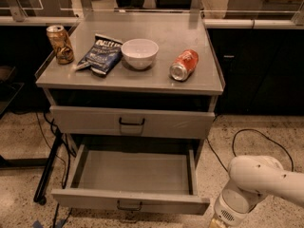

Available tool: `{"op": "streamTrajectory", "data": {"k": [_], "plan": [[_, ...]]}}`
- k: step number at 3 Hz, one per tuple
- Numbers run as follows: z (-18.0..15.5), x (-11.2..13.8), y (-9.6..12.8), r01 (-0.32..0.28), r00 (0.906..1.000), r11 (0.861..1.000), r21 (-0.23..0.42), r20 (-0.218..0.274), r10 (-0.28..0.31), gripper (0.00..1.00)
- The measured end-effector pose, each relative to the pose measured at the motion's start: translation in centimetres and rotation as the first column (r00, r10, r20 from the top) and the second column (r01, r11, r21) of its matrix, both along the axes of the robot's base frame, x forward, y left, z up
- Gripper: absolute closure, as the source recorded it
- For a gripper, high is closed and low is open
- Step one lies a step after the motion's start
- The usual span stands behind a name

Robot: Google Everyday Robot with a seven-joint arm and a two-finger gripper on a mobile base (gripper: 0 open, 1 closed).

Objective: Close middle drawer

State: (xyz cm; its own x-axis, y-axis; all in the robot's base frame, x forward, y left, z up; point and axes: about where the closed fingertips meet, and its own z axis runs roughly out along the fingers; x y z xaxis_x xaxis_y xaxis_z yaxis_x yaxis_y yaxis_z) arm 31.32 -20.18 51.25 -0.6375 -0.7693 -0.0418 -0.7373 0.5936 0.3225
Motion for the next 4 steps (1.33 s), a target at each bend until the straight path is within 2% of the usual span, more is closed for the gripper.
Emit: {"op": "streamTrajectory", "data": {"k": [2,3,4], "plan": [[-3.0,2.0,1.2,0.075,0.9950,0.994,0.073,0.059,-0.080,1.00],[-4.2,2.9,1.7,0.095,0.9921,0.990,0.105,0.072,-0.103,1.00],[-6.2,4.0,3.2,0.093,0.9927,0.984,0.153,0.062,-0.103,1.00]]}}
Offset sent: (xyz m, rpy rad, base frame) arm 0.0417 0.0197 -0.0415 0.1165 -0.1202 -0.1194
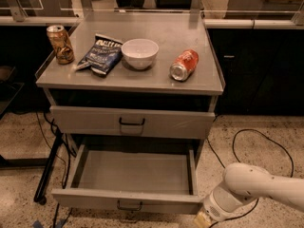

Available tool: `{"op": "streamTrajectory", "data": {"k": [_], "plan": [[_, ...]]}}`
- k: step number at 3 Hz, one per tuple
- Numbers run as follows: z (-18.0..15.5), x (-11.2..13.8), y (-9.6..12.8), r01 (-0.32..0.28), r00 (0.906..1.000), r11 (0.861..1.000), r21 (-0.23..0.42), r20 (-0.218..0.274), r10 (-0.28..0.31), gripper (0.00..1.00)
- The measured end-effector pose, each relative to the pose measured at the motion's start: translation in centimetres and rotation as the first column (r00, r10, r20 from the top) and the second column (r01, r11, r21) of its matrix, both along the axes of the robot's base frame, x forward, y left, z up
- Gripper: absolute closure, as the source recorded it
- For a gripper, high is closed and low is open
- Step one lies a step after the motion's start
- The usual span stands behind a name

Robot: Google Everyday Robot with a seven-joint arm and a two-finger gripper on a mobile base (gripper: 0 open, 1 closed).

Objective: Close middle drawer

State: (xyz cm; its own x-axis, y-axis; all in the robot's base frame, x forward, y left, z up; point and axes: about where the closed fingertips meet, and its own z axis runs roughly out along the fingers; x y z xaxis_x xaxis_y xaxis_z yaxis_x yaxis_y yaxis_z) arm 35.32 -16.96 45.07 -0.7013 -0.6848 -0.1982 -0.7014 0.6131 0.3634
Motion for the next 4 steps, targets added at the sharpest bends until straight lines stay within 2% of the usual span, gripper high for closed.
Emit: {"op": "streamTrajectory", "data": {"k": [2,4], "plan": [[-1.8,1.8,2.0,-0.026,0.9996,0.999,0.037,-0.001,0.026,1.00],[-2.5,4.0,2.8,-0.031,0.9994,0.999,0.033,0.019,0.030,1.00]]}}
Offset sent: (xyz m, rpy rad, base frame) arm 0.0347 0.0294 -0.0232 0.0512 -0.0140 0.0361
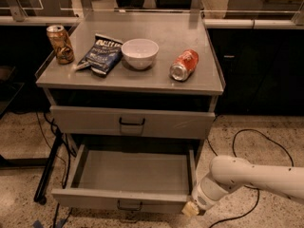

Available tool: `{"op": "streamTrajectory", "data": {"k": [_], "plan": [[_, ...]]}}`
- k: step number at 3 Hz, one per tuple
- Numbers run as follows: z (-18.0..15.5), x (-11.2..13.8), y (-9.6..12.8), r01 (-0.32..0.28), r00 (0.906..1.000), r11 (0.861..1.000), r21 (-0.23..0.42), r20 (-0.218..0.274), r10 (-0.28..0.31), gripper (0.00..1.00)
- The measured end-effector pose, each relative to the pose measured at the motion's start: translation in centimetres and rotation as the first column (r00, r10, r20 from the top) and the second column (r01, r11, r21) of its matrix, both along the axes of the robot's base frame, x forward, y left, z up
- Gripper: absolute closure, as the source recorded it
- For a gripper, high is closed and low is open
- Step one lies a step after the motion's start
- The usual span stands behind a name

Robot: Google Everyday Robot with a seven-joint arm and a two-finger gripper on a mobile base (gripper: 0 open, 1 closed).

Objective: Close middle drawer

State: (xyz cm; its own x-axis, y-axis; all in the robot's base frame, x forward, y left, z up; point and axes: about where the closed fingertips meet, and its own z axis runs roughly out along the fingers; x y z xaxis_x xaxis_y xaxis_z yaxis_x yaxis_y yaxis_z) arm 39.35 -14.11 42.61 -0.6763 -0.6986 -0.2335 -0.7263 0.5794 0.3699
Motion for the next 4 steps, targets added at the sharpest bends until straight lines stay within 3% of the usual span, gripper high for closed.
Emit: {"op": "streamTrajectory", "data": {"k": [1,4], "plan": [[-0.10,0.95,0.43,-0.019,0.9998,1.000,-0.006,0.005,0.019,1.00],[-0.10,0.98,0.45,-0.020,0.9998,1.000,-0.006,0.005,0.020,0.27]]}}
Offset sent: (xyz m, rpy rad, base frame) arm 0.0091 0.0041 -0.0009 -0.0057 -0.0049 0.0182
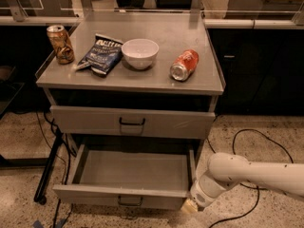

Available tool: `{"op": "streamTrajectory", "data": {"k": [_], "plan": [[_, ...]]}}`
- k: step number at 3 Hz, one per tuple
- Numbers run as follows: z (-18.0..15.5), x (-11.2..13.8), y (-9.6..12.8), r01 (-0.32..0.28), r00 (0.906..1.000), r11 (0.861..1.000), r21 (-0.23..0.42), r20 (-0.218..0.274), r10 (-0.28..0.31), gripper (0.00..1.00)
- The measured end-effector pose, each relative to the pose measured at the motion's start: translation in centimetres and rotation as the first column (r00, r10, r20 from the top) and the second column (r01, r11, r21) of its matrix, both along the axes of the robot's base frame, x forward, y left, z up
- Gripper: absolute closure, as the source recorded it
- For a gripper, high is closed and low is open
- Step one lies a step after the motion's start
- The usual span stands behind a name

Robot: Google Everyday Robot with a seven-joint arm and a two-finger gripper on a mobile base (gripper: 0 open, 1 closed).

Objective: Close middle drawer

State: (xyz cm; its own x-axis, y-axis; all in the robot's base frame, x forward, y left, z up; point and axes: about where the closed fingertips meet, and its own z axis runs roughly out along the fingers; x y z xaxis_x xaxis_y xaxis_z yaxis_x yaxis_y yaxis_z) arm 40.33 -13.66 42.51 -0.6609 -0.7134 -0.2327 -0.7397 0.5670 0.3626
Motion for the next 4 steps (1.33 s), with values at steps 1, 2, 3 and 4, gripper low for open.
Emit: {"op": "streamTrajectory", "data": {"k": [1,2,3,4], "plan": [[-0.01,-0.01,0.00,0.000,1.0000,1.000,0.000,0.000,0.000,0.00],[-0.01,-0.01,0.00,0.000,1.0000,1.000,0.000,0.000,0.000,0.00],[-0.01,-0.01,0.01,0.000,1.0000,1.000,0.000,0.000,0.000,0.18],[-0.01,-0.01,0.01,0.000,1.0000,1.000,0.000,0.000,0.000,0.41]]}}
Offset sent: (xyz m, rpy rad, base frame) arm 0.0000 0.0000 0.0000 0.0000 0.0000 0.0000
